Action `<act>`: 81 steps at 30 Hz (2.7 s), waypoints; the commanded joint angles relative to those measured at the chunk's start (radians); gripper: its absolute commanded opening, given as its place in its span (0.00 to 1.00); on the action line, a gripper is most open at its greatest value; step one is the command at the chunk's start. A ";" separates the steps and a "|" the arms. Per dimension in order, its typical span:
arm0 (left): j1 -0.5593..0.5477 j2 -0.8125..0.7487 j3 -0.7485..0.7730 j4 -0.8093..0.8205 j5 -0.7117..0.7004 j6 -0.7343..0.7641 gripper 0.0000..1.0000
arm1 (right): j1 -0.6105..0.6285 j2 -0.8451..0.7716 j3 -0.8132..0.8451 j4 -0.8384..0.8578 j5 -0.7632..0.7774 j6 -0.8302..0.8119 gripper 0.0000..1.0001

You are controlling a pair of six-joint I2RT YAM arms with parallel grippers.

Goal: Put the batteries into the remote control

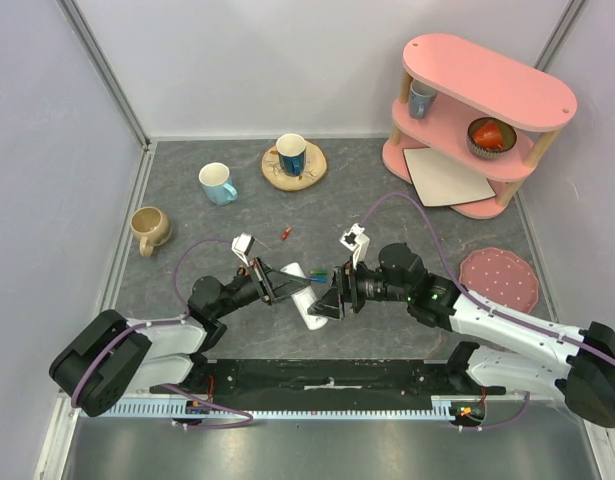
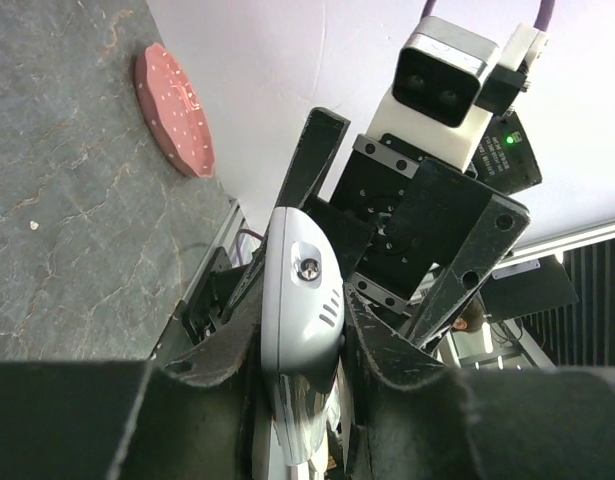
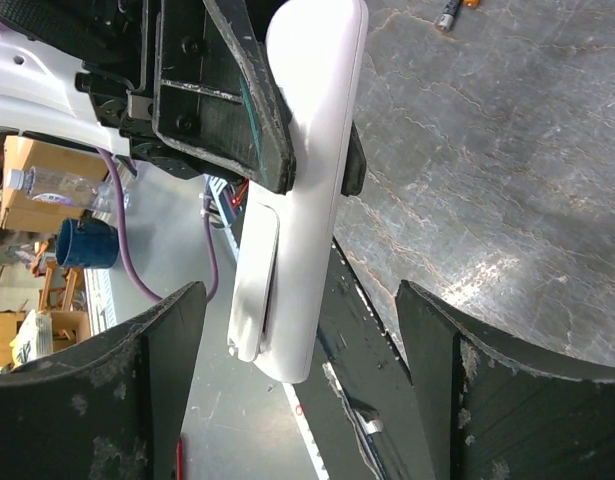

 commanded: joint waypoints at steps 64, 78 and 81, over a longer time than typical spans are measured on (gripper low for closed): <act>-0.004 -0.125 0.072 -0.134 -0.002 0.060 0.26 | -0.046 0.135 -0.103 0.452 -0.218 0.213 0.00; -0.003 -0.619 0.274 -1.140 -0.507 0.376 0.98 | -0.057 0.075 0.306 -0.732 0.830 -0.182 0.00; -0.003 -0.637 0.273 -1.237 -0.505 0.383 0.97 | -0.056 0.185 0.391 -0.884 1.170 -0.208 0.00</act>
